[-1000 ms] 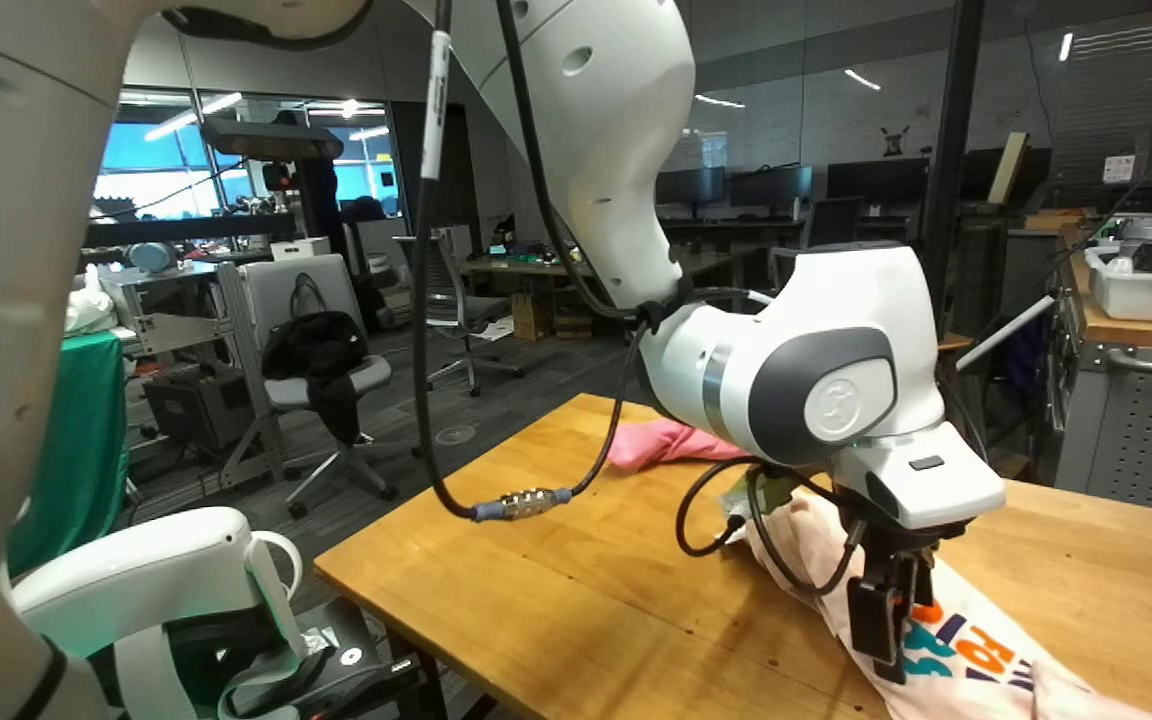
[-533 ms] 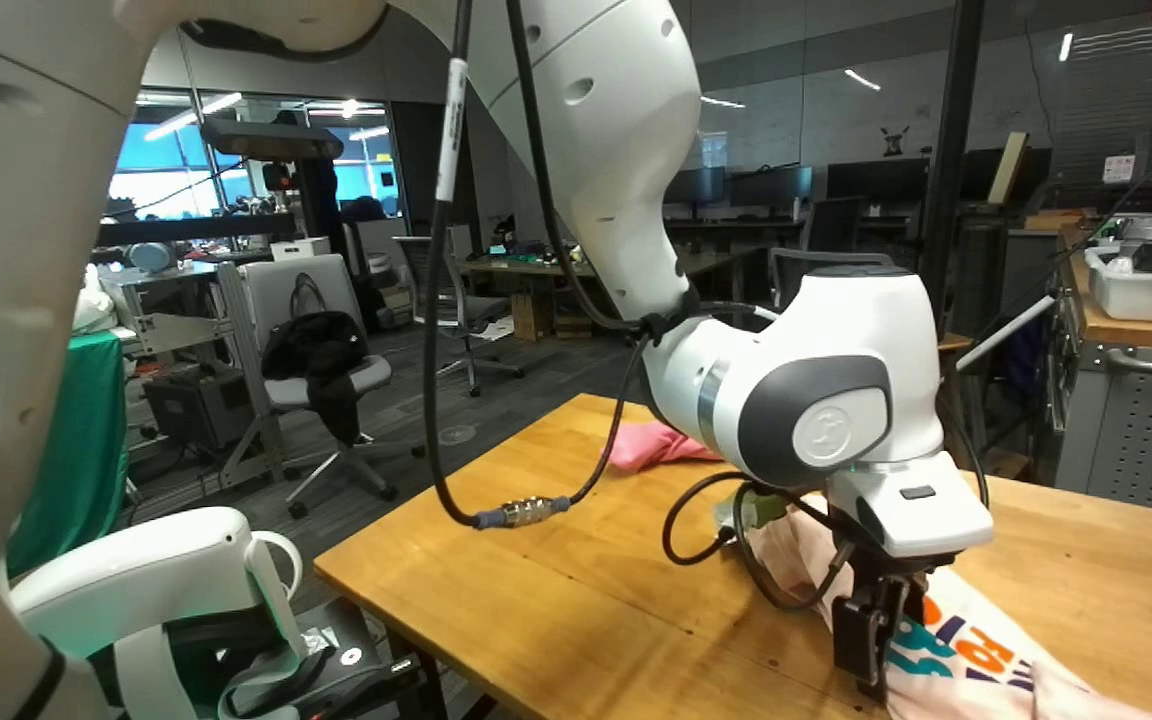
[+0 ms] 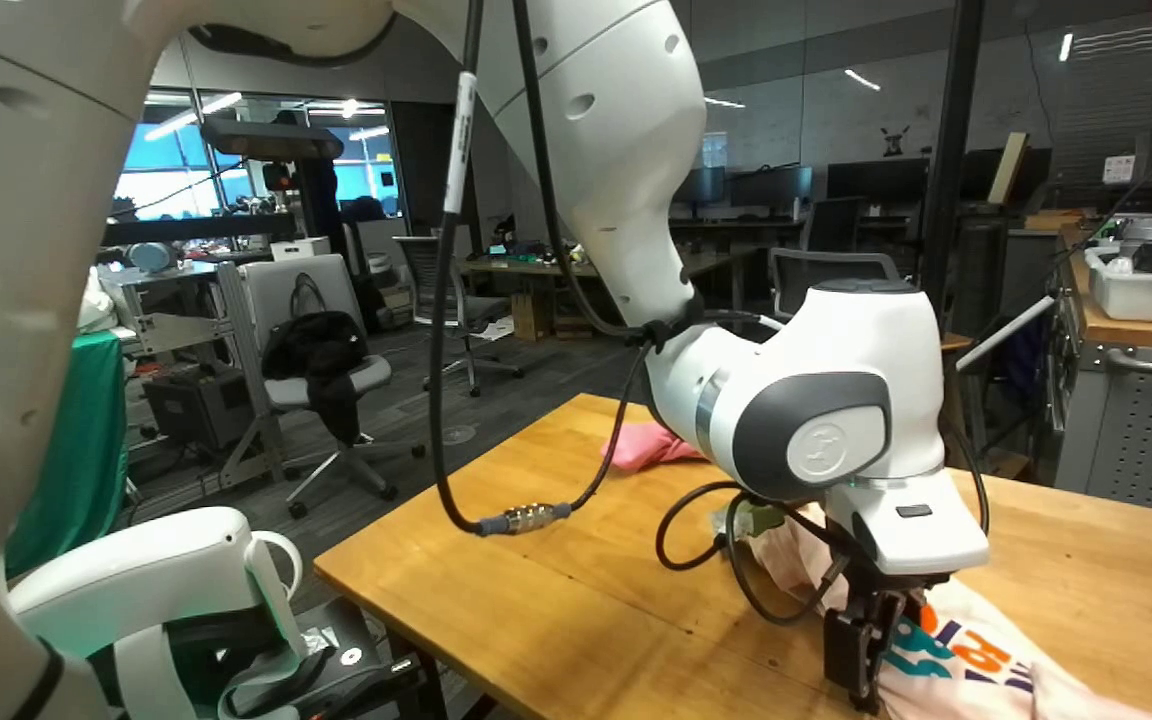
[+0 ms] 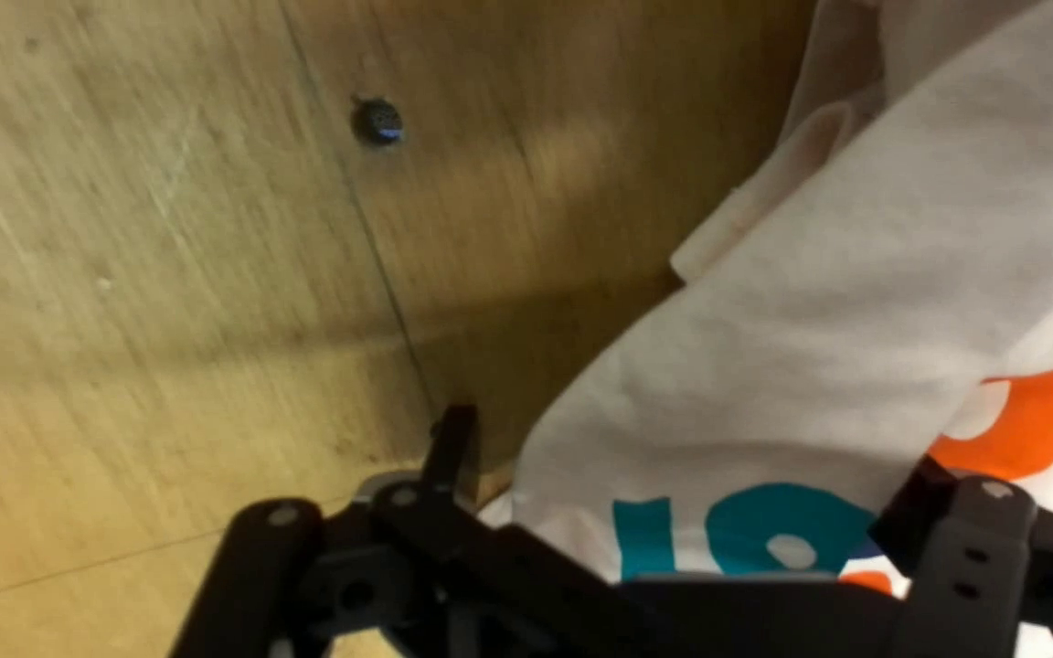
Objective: Spread the objects across on the table
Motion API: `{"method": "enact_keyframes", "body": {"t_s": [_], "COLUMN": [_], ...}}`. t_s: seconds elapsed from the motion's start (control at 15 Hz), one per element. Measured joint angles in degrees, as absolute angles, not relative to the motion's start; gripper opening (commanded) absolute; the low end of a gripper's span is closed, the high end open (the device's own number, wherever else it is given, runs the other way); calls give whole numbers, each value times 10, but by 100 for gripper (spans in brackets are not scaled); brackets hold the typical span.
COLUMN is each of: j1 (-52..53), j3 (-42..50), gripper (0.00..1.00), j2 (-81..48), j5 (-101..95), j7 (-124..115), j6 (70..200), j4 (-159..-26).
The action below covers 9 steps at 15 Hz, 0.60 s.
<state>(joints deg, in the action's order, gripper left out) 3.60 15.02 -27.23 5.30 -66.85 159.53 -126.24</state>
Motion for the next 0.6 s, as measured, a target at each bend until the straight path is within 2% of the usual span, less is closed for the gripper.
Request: {"method": "enact_keyframes", "body": {"t_s": [0.4,0.53,0.6], "j1": [36,36,37], "j3": [150,149,149], "gripper": [20,9,7], "j2": [-269,-268,-268], "j5": [53,53,53], "j7": [-668,-668,-668], "j6": [1599,1603,1605], "j4": [-1264,-1264,-1264]}}
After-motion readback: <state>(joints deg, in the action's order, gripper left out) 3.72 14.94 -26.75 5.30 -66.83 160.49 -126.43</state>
